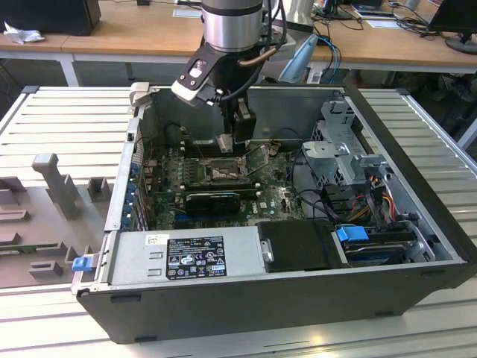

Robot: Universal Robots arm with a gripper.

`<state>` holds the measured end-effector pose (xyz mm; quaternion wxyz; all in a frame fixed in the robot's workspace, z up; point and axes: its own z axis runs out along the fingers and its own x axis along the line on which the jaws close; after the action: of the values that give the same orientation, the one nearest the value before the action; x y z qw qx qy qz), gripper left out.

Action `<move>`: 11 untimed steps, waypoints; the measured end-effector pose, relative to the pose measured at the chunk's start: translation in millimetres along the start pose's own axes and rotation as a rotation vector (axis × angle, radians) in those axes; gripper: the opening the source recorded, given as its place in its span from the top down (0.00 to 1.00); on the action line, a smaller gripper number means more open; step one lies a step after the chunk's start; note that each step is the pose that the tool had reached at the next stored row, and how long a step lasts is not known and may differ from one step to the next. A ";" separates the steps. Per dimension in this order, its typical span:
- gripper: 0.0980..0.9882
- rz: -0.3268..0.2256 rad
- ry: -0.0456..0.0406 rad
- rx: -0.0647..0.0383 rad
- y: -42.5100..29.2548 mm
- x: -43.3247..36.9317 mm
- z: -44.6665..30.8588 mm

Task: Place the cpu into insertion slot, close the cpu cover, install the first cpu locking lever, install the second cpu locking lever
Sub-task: 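Place the cpu into insertion slot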

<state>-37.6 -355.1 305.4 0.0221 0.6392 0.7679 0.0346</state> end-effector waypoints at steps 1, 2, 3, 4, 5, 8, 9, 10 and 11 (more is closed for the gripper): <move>0.52 0.001 0.0000 0.000 0.0 0.0 0.2; 0.52 0.001 -0.0001 0.000 0.0 0.0 0.4; 0.52 0.002 -0.0002 0.000 -0.1 0.0 0.5; 0.52 0.003 -0.0002 0.000 -0.1 0.0 0.8; 0.52 0.004 -0.0002 0.000 -0.1 0.0 1.1; 0.52 0.006 -0.0006 0.000 -0.2 0.0 1.7; 0.52 0.007 -0.0005 0.000 -0.2 0.0 1.9; 0.52 0.008 -0.0007 0.000 -0.2 0.0 2.2; 0.52 0.009 -0.0007 0.000 -0.2 0.0 2.3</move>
<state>-37.6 -355.1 303.0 0.0223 0.6428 0.7650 0.0345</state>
